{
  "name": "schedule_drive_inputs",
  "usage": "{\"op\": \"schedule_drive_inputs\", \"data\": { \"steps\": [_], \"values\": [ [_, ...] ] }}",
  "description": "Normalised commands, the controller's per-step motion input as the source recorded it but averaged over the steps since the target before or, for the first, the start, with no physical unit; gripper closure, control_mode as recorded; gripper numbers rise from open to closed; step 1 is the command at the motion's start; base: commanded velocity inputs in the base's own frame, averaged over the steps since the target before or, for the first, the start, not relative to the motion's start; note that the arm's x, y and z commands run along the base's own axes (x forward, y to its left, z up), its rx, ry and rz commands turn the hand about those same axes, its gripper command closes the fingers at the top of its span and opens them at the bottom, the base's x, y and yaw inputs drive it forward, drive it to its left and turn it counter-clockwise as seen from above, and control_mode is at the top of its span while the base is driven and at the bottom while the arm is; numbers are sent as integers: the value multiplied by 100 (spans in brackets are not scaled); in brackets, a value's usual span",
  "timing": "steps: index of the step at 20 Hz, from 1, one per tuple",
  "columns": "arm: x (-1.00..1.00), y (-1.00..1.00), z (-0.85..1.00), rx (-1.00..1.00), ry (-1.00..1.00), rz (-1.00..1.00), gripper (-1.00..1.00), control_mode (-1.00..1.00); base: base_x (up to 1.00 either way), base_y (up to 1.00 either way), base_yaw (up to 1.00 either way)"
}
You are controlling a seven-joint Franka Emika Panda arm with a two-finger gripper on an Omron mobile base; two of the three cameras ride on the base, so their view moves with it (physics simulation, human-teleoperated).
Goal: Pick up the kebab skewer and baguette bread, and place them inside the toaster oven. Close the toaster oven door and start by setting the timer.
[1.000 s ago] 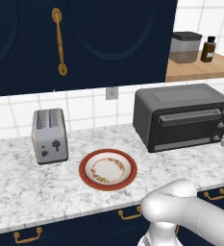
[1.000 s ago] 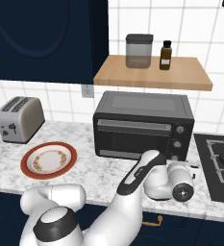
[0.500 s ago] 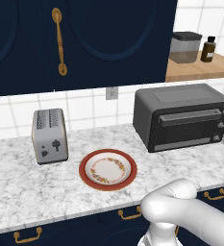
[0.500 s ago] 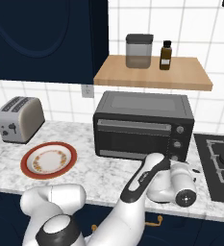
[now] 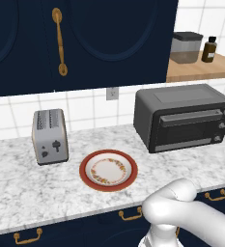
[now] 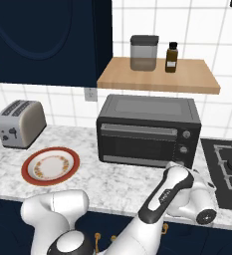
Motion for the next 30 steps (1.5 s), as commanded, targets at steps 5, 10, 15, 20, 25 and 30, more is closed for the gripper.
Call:
{"op": "schedule_drive_inputs", "data": {
  "steps": [5, 10, 15, 20, 25, 30],
  "values": [
    [0, 11, 0, 0, 7, 0, -100, -100, 0, 0, 0],
    [0, 21, 1, 0, 1, -1, -100, -100, 0, 0, 0],
    [0, 2, 26, 4, 0, 0, -100, -100, 0, 0, 0],
    [0, 0, 38, 8, 0, 0, -100, -100, 0, 0, 0],
    [0, 0, 30, 6, 0, 0, -100, -100, 0, 0, 0],
    [1, 0, 32, 7, 0, 0, -100, -100, 0, 0, 0]
  ]
}}
